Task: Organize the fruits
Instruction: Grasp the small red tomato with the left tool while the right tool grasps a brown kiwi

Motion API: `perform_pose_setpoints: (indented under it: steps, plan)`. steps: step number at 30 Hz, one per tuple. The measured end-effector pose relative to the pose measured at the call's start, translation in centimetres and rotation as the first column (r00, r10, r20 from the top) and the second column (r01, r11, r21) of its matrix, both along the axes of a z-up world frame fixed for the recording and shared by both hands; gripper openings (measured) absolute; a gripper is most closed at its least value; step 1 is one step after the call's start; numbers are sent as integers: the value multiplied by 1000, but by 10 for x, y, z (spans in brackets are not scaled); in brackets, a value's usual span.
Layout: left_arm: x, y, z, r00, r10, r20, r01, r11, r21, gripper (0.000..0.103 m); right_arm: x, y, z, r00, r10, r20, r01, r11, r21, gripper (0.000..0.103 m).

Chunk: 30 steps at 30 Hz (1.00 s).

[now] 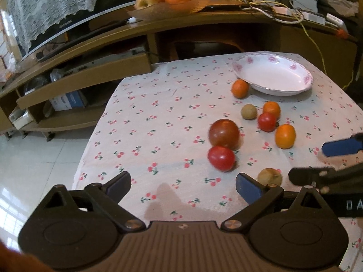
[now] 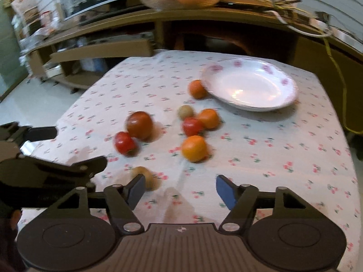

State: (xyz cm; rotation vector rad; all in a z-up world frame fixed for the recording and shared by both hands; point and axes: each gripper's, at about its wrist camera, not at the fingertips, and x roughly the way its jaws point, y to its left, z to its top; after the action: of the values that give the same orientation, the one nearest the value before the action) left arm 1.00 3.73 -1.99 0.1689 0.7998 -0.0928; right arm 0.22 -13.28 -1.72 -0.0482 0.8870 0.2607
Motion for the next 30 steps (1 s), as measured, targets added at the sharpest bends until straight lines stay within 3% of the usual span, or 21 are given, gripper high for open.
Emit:
perform_pose_setpoints:
  steps: [5, 7, 15, 23, 30]
  plan:
    - [0, 11, 1, 1000, 26, 4, -26, 1000, -3, 103, 3, 15, -5, 996, 86, -29, -85, 996, 23, 59]
    - [1, 14, 2, 999, 34, 8, -34, 999, -2, 103, 4, 21, -8, 993, 113, -39, -112, 993, 28, 49]
    - [4, 17, -1, 999, 39, 4, -39, 999, -2, 103, 13, 36, -19, 986, 154, -68, -153, 988, 18, 27]
    - [10, 1, -4, 1000, -27, -3, 27, 999, -28, 101, 7, 20, -14, 989, 126, -73, -125, 992, 28, 26]
    - [23, -28, -15, 995, -95, -1, 95, 995, 17, 93, -1, -13, -11, 996, 37, -76, -35, 999, 29, 26]
